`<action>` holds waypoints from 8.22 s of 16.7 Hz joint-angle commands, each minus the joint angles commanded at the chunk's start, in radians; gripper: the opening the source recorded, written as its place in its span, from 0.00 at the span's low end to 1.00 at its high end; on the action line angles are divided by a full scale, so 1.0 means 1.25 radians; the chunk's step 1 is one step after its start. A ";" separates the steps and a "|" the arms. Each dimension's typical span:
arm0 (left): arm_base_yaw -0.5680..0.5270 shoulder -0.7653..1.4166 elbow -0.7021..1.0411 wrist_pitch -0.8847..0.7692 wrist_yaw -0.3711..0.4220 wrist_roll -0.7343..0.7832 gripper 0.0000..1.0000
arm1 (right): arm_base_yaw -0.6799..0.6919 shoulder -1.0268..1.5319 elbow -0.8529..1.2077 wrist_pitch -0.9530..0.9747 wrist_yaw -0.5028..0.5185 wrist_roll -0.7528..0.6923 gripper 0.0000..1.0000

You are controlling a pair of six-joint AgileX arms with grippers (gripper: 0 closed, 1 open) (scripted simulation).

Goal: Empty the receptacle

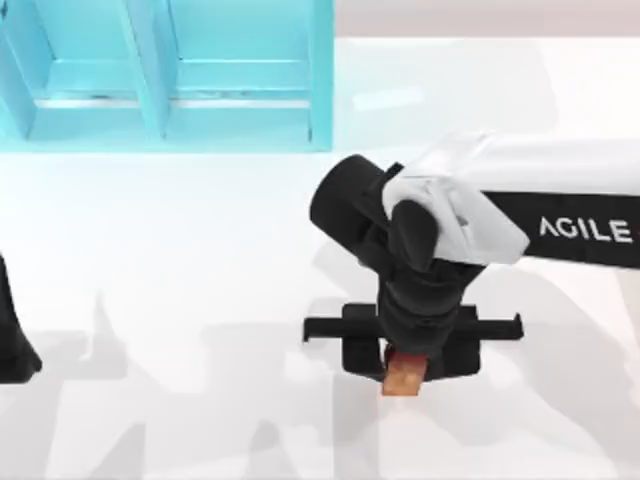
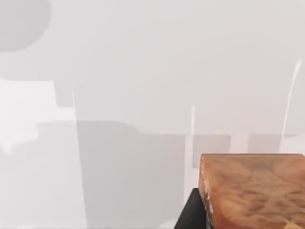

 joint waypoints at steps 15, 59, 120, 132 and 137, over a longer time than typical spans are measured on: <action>0.000 0.000 0.000 0.000 0.000 0.000 1.00 | 0.002 0.015 -0.019 0.022 0.001 0.001 0.75; 0.000 0.000 0.000 0.000 0.000 0.000 1.00 | -0.874 0.033 0.395 -0.399 -0.007 -0.866 1.00; 0.000 0.000 0.000 0.000 0.000 0.000 1.00 | -0.984 0.038 0.530 -0.505 -0.005 -0.977 0.00; 0.000 0.000 0.000 0.000 0.000 0.000 1.00 | -0.841 -0.030 0.391 -0.437 0.007 -0.831 0.00; 0.000 0.000 0.000 0.000 0.000 0.000 1.00 | -0.617 -0.150 0.154 -0.314 0.029 -0.612 0.00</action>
